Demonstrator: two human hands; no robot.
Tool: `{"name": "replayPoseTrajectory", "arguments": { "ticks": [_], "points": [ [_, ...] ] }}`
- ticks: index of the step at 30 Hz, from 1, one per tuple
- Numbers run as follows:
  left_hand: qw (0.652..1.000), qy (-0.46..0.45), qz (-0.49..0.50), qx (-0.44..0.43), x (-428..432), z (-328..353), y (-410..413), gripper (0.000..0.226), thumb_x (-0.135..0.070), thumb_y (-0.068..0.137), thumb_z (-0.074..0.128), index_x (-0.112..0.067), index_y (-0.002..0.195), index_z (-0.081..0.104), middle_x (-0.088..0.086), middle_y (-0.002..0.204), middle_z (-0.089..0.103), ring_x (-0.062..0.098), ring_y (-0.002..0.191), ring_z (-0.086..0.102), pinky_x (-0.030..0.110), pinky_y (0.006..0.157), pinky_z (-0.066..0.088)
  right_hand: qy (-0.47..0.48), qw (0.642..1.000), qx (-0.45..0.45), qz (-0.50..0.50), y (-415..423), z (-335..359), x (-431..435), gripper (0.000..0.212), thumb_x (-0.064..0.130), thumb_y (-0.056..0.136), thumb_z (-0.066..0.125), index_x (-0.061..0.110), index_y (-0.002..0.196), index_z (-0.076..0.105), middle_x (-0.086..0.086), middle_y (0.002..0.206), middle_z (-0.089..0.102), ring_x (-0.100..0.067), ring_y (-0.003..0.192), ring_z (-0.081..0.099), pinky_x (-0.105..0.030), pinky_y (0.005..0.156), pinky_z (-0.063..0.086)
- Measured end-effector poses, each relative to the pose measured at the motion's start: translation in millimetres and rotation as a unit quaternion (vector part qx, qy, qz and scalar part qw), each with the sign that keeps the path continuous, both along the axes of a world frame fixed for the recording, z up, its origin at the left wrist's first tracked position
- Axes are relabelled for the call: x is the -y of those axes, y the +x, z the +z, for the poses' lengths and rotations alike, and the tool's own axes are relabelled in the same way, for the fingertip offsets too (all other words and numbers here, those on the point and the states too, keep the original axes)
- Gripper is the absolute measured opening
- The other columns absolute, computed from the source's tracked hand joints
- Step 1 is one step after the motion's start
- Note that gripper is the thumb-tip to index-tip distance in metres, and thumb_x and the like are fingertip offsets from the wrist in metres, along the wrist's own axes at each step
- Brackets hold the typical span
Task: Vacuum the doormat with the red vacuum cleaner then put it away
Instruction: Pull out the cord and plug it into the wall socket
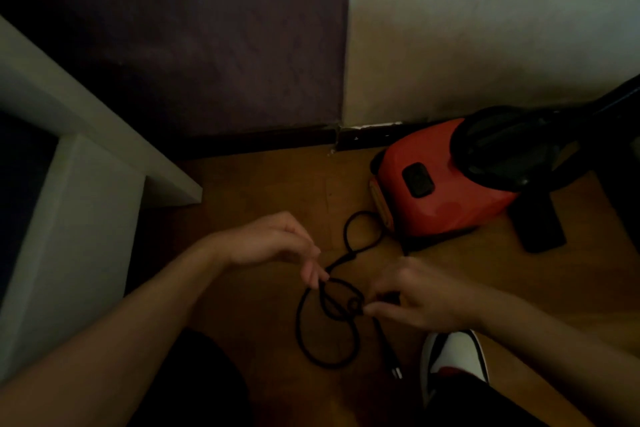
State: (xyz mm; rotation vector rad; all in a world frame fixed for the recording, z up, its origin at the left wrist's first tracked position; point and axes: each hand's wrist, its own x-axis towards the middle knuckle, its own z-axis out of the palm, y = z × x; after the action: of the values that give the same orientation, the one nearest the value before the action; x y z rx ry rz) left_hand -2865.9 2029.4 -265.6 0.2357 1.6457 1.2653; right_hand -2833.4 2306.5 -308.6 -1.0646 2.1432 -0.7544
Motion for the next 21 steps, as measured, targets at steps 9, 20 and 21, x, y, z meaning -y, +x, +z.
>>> {"name": "replayPoseTrajectory", "arguments": {
  "ticks": [9, 20, 21],
  "points": [
    [0.973, -0.162, 0.074, -0.149, -88.1, -61.9, 5.7, 0.011, -0.013, 0.095, 0.060, -0.019, 0.102, 0.067, -0.004, 0.096, 0.063, 0.013, 0.096, 0.059, 0.025, 0.081, 0.046, -0.010, 0.993, -0.025, -0.118, 39.3, -62.7, -30.8, 0.014, 0.026, 0.093, 0.064, 0.017, 0.093, 0.075, 0.001, 0.089, 0.074, -0.013, 0.082, 0.067, -0.023, 0.074, 0.047],
    [0.919, -0.151, -0.154, -0.330, -87.1, -121.8, 82.2, 0.066, -0.050, 0.086, 0.066, -0.031, 0.143, 0.041, -0.007, 0.141, 0.049, 0.013, 0.130, 0.043, 0.035, 0.108, 0.038, -0.020, 0.982, -0.169, -0.079, 73.9, -99.3, -61.9, 0.029, 0.035, 0.082, 0.071, 0.025, 0.103, 0.053, -0.001, 0.098, 0.056, -0.018, 0.088, 0.054, -0.029, 0.077, 0.037],
    [0.916, -0.158, -0.169, -0.327, -85.4, -126.1, 85.3, 0.069, -0.052, 0.085, 0.066, -0.032, 0.145, 0.039, -0.007, 0.143, 0.046, 0.013, 0.132, 0.042, 0.036, 0.110, 0.037, -0.016, 0.982, -0.174, -0.068, 77.9, -103.0, -64.3, 0.035, 0.037, 0.081, 0.073, 0.026, 0.106, 0.051, -0.002, 0.101, 0.055, -0.017, 0.091, 0.053, -0.028, 0.079, 0.035]
  ]
}}
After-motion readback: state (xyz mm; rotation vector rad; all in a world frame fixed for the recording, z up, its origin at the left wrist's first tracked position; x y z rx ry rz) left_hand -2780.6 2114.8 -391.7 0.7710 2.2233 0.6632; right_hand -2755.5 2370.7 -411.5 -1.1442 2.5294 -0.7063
